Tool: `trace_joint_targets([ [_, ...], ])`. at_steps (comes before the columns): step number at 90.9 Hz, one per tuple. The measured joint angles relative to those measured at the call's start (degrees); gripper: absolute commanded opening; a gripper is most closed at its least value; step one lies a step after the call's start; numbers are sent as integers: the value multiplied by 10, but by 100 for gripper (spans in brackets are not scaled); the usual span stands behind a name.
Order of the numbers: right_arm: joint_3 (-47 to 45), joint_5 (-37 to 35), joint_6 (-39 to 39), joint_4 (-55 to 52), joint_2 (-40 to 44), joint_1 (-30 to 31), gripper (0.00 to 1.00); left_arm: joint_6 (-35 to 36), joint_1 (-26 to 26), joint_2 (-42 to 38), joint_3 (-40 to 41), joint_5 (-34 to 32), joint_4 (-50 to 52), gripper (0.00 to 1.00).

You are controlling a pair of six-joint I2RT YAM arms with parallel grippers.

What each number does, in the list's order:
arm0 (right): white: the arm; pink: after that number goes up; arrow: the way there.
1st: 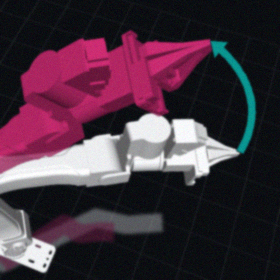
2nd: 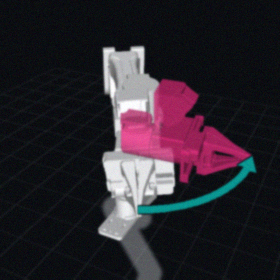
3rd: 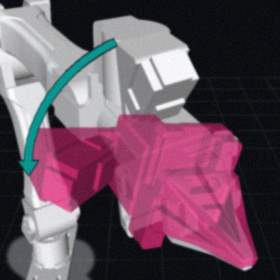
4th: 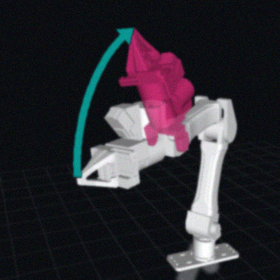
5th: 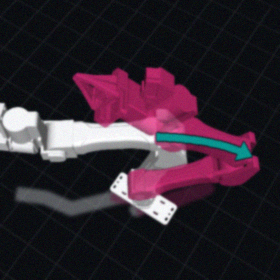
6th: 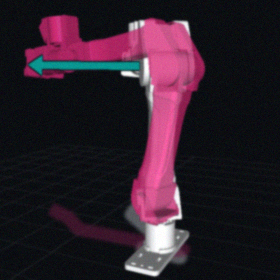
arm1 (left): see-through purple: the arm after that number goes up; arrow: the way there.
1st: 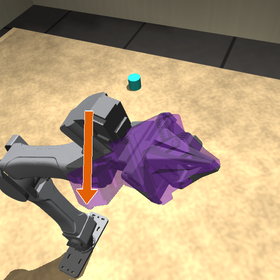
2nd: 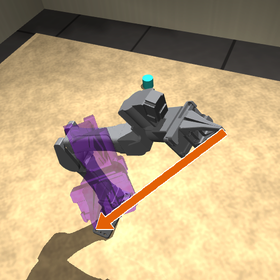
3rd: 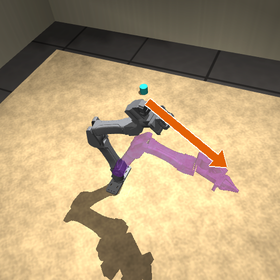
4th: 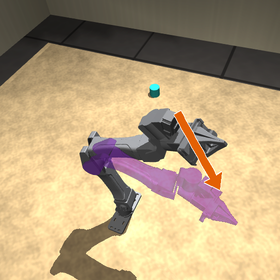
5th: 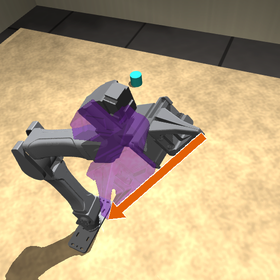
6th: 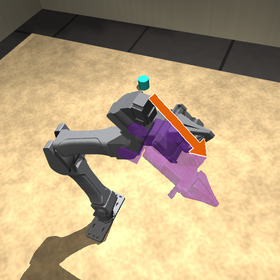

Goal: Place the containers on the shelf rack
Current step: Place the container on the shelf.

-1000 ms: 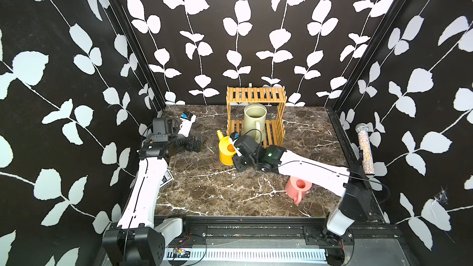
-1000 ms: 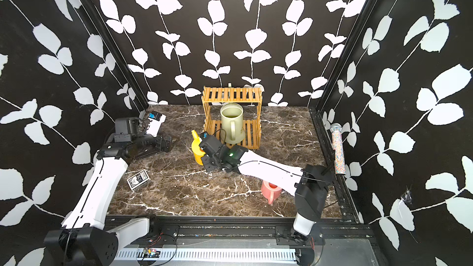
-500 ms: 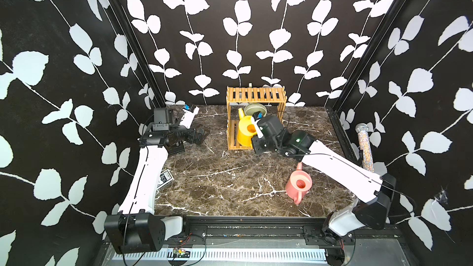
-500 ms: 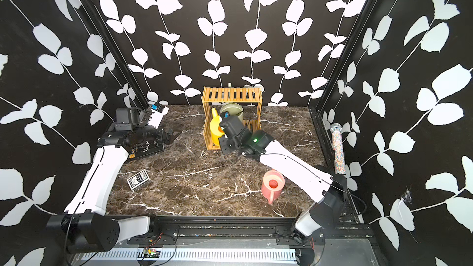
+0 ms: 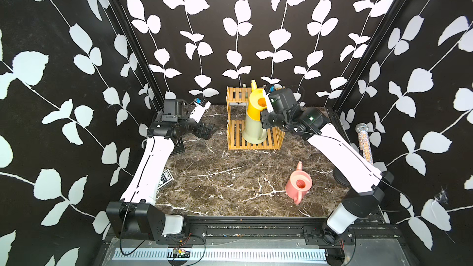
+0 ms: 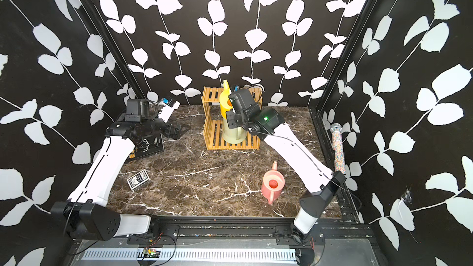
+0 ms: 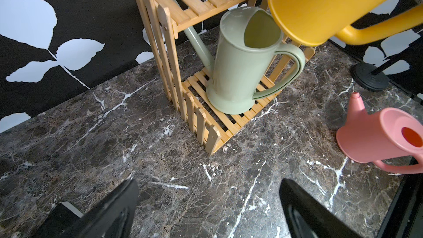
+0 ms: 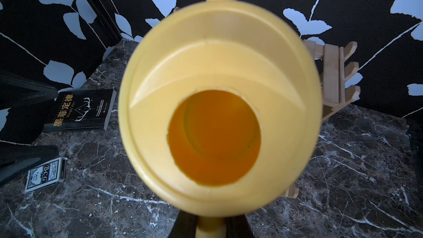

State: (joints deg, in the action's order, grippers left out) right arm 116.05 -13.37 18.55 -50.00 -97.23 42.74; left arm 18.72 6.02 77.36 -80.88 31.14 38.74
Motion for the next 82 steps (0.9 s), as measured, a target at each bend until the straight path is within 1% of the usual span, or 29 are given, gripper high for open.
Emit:
trace_joint_targets([
  [25,131,-2,-13,-43,-75,-52,2,-5,1,0,0,4,4,99],
  [47,221,-13,-23,-56,-124,-77,3,-12,2,0,0,12,4,98],
  [58,252,-12,-22,-60,-150,-91,6,-16,3,0,0,14,4,99],
  [82,284,-12,-20,-66,-193,-107,7,-22,3,0,3,16,3,98],
])
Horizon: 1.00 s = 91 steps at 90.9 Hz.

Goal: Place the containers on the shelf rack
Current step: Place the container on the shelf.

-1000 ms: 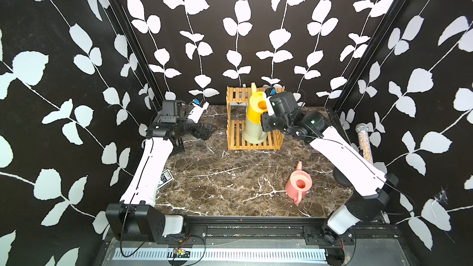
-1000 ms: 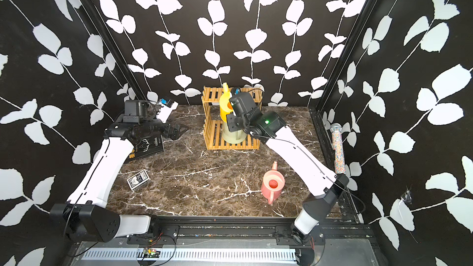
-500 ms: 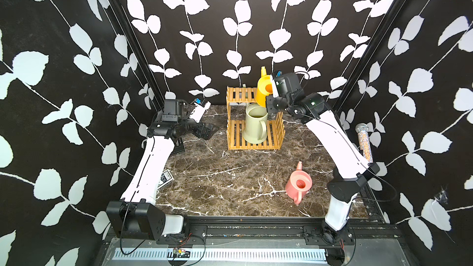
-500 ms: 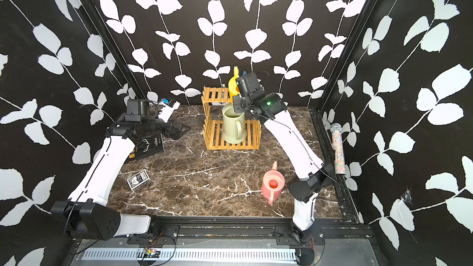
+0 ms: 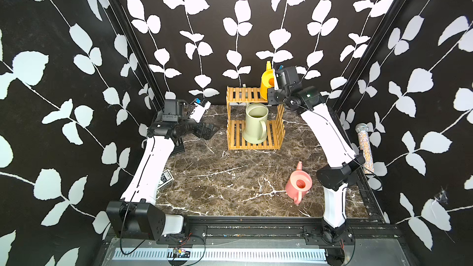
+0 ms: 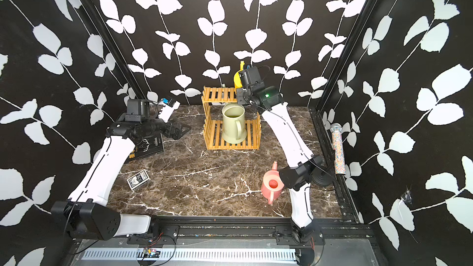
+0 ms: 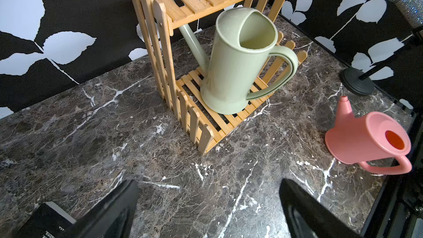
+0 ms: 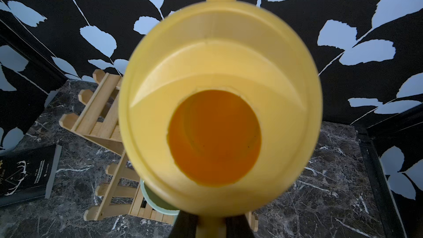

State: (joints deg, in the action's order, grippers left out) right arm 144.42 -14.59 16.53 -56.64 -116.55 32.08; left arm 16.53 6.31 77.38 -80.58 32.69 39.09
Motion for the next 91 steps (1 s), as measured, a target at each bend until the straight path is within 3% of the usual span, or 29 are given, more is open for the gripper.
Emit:
trace_joint_targets([
  [62,15,7,9,6,-15,-13,26,-6,0,0,10,5,-2,98],
  [91,15,7,9,18,-16,-14,28,-11,0,0,12,5,-5,99],
])
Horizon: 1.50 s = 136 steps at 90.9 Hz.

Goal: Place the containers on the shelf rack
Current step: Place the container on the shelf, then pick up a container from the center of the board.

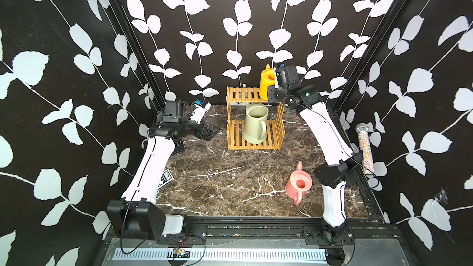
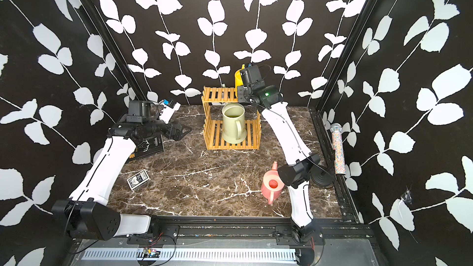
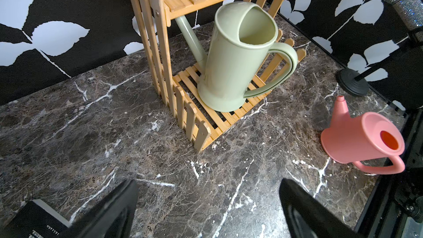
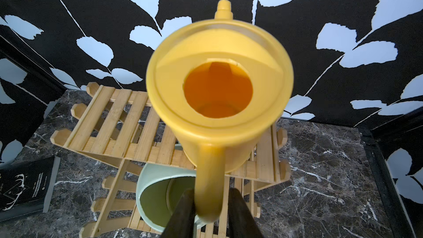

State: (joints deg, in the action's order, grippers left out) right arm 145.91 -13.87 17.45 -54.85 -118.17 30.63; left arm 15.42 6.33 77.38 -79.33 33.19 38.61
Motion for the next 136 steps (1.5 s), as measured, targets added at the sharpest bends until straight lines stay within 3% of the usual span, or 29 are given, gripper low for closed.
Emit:
trace_joint_targets([
  [12,0,0,0,1,-1,0,29,0,0,0,0,0,0,98],
  [36,-3,9,4,2,0,0,44,0,0,0,0,0,0,99],
  [56,-77,12,12,3,50,0,51,0,0,0,9,0,-4,99],
  [95,-325,0,22,35,280,0,77,0,23,-4,14,1,-8,99],
  [123,-570,-8,46,34,411,-22,98,10,120,4,15,-1,-7,99],
  [136,-678,14,75,30,496,-53,99,17,175,26,15,-11,-6,99],
])
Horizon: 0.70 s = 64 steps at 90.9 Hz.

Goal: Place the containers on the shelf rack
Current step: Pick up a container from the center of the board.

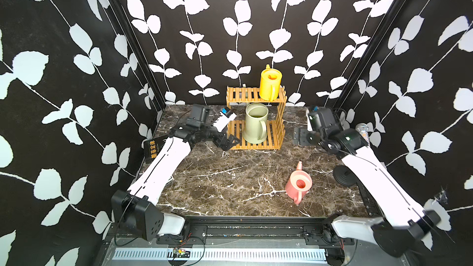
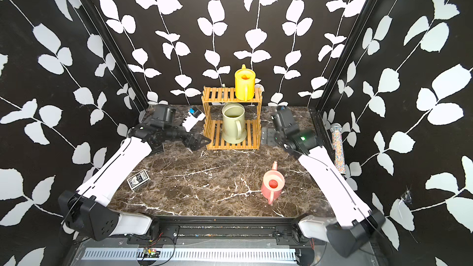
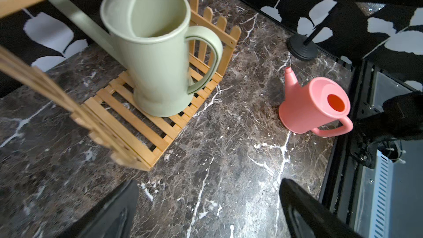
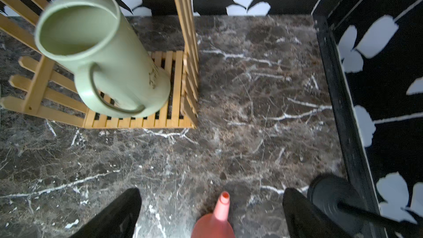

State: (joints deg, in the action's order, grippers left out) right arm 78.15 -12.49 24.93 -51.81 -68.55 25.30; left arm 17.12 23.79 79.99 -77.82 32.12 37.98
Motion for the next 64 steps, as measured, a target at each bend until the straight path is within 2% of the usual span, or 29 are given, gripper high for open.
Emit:
trace_joint_targets([
  [20,-152,46,49,-28,115,-38,99,8,77,36,15,-13,1,99],
  [35,-231,78,89,-64,187,-55,99,9,117,55,19,-15,4,99],
  [64,-347,179,160,-87,297,-57,99,7,125,61,19,-16,4,99],
])
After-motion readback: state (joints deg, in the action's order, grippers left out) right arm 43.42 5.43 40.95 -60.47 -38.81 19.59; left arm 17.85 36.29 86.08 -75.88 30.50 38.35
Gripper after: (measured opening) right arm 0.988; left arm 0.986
